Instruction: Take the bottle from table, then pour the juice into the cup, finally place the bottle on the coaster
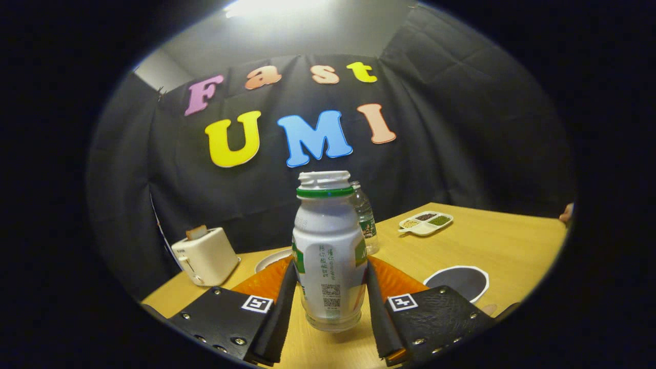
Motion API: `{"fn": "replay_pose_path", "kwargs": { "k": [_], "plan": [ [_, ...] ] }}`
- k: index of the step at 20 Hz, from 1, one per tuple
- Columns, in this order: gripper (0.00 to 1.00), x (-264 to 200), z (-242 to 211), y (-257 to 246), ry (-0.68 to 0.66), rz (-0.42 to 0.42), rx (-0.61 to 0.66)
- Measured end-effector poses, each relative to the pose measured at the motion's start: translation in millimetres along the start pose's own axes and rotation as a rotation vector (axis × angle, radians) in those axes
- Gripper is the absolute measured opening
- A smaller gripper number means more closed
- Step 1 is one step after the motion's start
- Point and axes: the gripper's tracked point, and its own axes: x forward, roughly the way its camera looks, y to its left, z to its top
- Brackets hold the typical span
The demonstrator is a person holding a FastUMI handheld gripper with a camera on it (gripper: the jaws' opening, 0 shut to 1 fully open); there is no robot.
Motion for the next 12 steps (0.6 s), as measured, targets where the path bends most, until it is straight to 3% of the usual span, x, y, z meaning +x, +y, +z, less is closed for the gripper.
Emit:
{"fn": "replay_pose_path", "kwargs": {
  "k": [4, 12],
  "plan": [
    [0.67, 13, -12, 16, -0.004, 0.008, -0.11],
    [0.67, 52, -42, 27, 0.041, 0.017, -0.127]
  ]
}}
